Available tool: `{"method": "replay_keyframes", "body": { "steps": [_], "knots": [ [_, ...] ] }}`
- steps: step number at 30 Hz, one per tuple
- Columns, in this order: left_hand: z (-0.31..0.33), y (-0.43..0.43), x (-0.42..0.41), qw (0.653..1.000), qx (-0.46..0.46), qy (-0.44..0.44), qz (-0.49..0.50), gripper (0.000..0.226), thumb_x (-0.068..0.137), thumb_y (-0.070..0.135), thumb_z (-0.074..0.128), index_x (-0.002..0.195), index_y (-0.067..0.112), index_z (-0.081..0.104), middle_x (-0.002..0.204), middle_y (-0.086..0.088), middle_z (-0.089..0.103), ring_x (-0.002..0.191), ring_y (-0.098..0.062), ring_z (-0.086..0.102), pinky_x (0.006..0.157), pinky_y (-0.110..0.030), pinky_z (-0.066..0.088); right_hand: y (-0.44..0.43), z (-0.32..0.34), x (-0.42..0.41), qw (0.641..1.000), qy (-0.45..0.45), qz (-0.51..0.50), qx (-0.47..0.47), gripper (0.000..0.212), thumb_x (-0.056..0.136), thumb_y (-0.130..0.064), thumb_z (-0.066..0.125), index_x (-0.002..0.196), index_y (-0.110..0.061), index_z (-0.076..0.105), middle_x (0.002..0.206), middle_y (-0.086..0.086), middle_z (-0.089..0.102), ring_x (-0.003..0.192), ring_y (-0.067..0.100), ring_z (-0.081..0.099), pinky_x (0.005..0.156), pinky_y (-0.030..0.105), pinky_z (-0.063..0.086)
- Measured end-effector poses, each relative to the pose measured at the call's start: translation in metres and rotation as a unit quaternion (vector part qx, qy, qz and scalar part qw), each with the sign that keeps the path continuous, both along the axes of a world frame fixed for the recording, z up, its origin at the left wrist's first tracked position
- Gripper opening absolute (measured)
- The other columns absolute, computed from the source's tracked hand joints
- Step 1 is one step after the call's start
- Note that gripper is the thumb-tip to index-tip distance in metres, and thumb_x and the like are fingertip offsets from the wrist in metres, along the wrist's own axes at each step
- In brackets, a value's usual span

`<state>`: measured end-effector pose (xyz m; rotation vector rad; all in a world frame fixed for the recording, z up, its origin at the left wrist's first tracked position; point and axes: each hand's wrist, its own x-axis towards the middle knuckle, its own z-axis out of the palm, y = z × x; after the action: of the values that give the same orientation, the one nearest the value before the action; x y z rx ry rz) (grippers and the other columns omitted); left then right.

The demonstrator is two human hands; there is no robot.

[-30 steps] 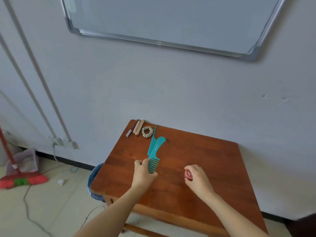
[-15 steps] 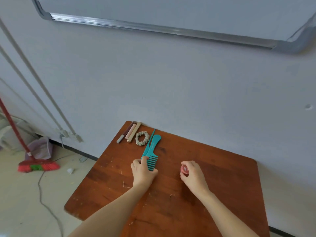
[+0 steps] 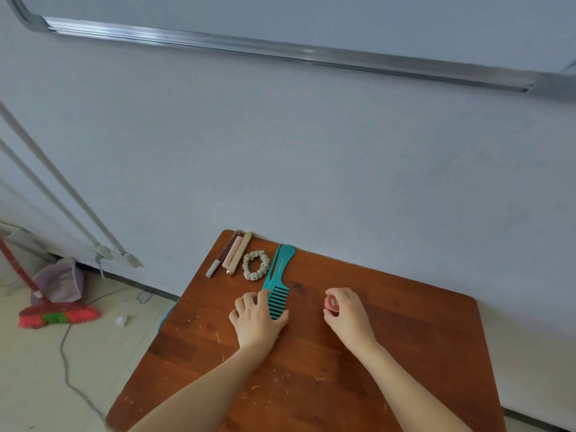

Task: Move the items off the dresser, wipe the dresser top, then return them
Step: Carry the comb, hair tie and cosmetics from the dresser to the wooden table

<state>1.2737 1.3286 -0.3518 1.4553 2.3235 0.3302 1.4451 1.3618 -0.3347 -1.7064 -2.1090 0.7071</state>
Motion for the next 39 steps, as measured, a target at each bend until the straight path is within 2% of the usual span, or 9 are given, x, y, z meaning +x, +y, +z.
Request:
{"method": "replay_keyframes", "body": {
  "steps": [5, 10, 15, 17, 24, 29, 31, 35, 39],
  "knots": [
    [0.008, -0.011, -0.034, 0.999, 0.033, -0.007, -0.029, 0.046, 0.093, 0.046, 0.038, 0.135, 0.028, 0.037, 0.141, 0.004, 0.034, 0.133, -0.016, 0.024, 0.112, -0.037, 0.02, 0.015, 0.001, -0.022, 1.0, -0.017, 0.015, 0.006, 0.036, 0.087, -0.015, 0.059, 0.123, -0.015, 0.05, 0.123, 0.002, 0.051, 0.113, 0.014, 0.046, 0.089, 0.014, 0.038],
    [0.002, -0.033, -0.087, 0.991, -0.012, 0.077, -0.108, 0.05, 0.097, 0.045, 0.023, 0.144, 0.027, 0.022, 0.153, 0.004, 0.016, 0.143, -0.02, 0.006, 0.116, -0.039, 0.007, 0.035, 0.003, -0.049, 0.999, -0.037, 0.022, 0.014, 0.037, 0.088, -0.017, 0.057, 0.124, -0.014, 0.049, 0.123, 0.002, 0.053, 0.112, 0.016, 0.047, 0.089, 0.019, 0.042],
    [-0.013, -0.047, -0.109, 0.978, -0.03, 0.095, -0.186, 0.105, 0.062, 0.073, -0.032, 0.146, 0.029, 0.012, 0.156, 0.002, 0.007, 0.144, -0.021, 0.0, 0.111, -0.037, -0.007, 0.053, 0.002, -0.065, 0.998, -0.058, 0.008, 0.016, 0.038, 0.088, -0.017, 0.059, 0.124, -0.012, 0.05, 0.119, 0.005, 0.056, 0.109, 0.02, 0.05, 0.086, 0.023, 0.044],
    [-0.017, -0.048, -0.112, 0.977, -0.04, 0.092, -0.187, 0.118, 0.047, 0.07, -0.042, 0.146, 0.03, 0.007, 0.156, 0.003, 0.002, 0.144, -0.02, -0.003, 0.106, -0.035, -0.012, 0.06, 0.002, -0.069, 0.998, -0.063, 0.001, 0.012, 0.038, 0.087, -0.015, 0.059, 0.123, -0.011, 0.05, 0.119, 0.006, 0.057, 0.11, 0.021, 0.05, 0.087, 0.025, 0.044],
    [-0.012, -0.047, -0.112, 0.98, -0.051, 0.071, -0.181, 0.108, 0.057, 0.068, -0.034, 0.145, 0.032, 0.016, 0.156, 0.004, 0.011, 0.144, -0.021, 0.006, 0.106, -0.037, -0.009, 0.083, -0.001, -0.085, 0.997, -0.074, 0.0, 0.013, 0.033, 0.086, -0.011, 0.059, 0.118, -0.008, 0.052, 0.112, 0.012, 0.055, 0.104, 0.025, 0.053, 0.087, 0.03, 0.046],
    [-0.016, -0.046, -0.114, 0.976, -0.081, 0.095, -0.178, 0.071, 0.091, 0.054, -0.003, 0.117, 0.034, 0.06, 0.123, 0.006, 0.062, 0.116, -0.018, 0.057, 0.095, -0.038, 0.031, 0.089, -0.005, -0.093, 0.998, -0.065, -0.023, 0.015, 0.029, 0.086, -0.007, 0.058, 0.114, -0.005, 0.053, 0.106, 0.012, 0.055, 0.101, 0.025, 0.053, 0.086, 0.033, 0.049],
    [-0.015, -0.047, -0.114, 0.98, -0.074, 0.075, -0.17, 0.078, 0.087, 0.057, -0.01, 0.127, 0.033, 0.052, 0.136, 0.003, 0.051, 0.127, -0.022, 0.047, 0.101, -0.04, 0.022, 0.09, -0.008, -0.095, 0.997, -0.068, -0.036, 0.017, 0.026, 0.086, -0.007, 0.058, 0.111, -0.004, 0.054, 0.105, 0.013, 0.055, 0.101, 0.026, 0.053, 0.086, 0.034, 0.05],
    [-0.014, -0.045, -0.114, 0.98, -0.059, 0.072, -0.179, 0.098, 0.063, 0.066, -0.03, 0.146, 0.032, 0.01, 0.156, 0.004, 0.004, 0.144, -0.02, 0.0, 0.105, -0.035, -0.011, 0.089, -0.013, -0.094, 0.996, -0.065, -0.053, 0.006, 0.034, 0.084, -0.007, 0.06, 0.117, -0.005, 0.051, 0.111, 0.014, 0.054, 0.108, 0.027, 0.052, 0.09, 0.036, 0.049],
    [-0.014, -0.045, -0.114, 0.978, -0.049, 0.077, -0.185, 0.103, 0.058, 0.069, -0.032, 0.146, 0.032, 0.008, 0.156, 0.004, 0.002, 0.144, -0.02, -0.003, 0.105, -0.034, -0.012, 0.082, -0.007, -0.093, 0.996, -0.068, -0.051, -0.016, 0.045, 0.083, -0.009, 0.063, 0.126, -0.008, 0.047, 0.122, 0.013, 0.05, 0.116, 0.026, 0.049, 0.094, 0.032, 0.046]
  ]
}}
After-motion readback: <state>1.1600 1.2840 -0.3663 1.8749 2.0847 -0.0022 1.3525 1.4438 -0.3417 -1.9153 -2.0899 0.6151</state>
